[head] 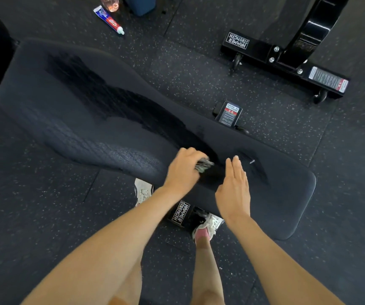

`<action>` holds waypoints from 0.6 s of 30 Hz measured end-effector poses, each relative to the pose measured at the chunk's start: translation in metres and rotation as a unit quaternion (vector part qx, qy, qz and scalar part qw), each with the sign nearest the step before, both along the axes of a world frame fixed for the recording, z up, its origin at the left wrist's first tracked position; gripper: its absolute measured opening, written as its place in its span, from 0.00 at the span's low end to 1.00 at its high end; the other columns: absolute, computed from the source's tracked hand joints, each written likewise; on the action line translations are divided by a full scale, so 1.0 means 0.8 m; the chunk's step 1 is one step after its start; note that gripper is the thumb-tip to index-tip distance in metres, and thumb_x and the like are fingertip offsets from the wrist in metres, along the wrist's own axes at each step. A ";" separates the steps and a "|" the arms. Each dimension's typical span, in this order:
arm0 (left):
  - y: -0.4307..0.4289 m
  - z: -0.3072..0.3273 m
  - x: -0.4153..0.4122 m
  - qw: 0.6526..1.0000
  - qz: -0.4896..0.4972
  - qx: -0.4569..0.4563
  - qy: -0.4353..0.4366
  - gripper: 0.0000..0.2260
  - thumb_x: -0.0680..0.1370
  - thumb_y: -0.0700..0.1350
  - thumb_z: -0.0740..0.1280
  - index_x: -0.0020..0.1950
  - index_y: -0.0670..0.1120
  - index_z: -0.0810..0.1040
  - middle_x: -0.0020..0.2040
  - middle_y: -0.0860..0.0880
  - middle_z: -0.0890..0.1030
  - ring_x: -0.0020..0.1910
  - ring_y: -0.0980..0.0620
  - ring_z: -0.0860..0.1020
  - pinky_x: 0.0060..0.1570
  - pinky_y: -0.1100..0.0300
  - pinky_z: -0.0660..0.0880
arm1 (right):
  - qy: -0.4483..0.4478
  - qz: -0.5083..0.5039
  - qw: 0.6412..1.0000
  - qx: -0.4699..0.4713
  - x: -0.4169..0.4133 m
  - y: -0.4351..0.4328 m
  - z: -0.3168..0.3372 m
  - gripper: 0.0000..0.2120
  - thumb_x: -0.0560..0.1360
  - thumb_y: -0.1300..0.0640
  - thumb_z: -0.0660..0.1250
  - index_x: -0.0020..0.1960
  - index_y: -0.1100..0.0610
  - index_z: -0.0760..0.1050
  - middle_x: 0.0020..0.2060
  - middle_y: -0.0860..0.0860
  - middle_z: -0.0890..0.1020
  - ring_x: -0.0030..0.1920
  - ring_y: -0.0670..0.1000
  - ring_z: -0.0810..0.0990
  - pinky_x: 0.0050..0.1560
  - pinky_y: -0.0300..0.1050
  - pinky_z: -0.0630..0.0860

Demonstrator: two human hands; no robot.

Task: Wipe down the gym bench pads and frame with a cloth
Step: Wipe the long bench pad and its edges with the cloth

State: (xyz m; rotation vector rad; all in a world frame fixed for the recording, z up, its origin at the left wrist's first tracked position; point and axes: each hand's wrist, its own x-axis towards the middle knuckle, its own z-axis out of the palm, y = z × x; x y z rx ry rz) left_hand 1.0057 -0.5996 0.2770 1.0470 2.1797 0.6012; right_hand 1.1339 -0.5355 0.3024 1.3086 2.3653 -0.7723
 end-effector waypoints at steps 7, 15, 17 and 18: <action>-0.076 -0.013 -0.070 0.951 0.260 -0.063 0.151 0.21 0.69 0.26 0.61 0.57 0.43 0.78 0.53 0.46 0.79 0.52 0.44 0.69 0.42 0.55 0.67 | -0.001 0.050 0.997 -0.052 -0.008 -0.029 -0.003 0.33 0.78 0.69 0.55 0.79 0.59 0.44 0.78 0.54 0.43 0.78 0.51 0.42 0.77 0.44 0.41; -0.053 -0.020 0.095 0.975 0.192 -0.045 0.105 0.19 0.59 0.26 0.72 0.43 0.44 0.78 0.39 0.50 0.78 0.42 0.45 0.72 0.29 0.62 0.66 | -0.040 0.113 0.991 -0.056 0.020 -0.028 -0.010 0.34 0.77 0.69 0.55 0.78 0.60 0.44 0.78 0.54 0.44 0.78 0.51 0.43 0.77 0.45 0.44; -0.053 -0.021 0.121 0.983 0.156 -0.027 0.089 0.18 0.58 0.27 0.74 0.43 0.45 0.79 0.38 0.52 0.78 0.41 0.47 0.73 0.25 0.65 0.65 | -0.045 0.128 0.990 -0.050 0.027 -0.026 -0.014 0.32 0.78 0.69 0.54 0.78 0.60 0.45 0.78 0.54 0.45 0.78 0.51 0.43 0.77 0.45 0.44; -0.053 -0.019 0.127 0.987 0.142 -0.013 0.074 0.18 0.59 0.28 0.74 0.44 0.45 0.80 0.39 0.52 0.78 0.41 0.48 0.73 0.24 0.64 0.67 | -0.044 0.130 0.989 -0.048 0.029 -0.024 -0.015 0.32 0.78 0.69 0.54 0.78 0.60 0.45 0.78 0.55 0.45 0.78 0.51 0.44 0.77 0.46 0.45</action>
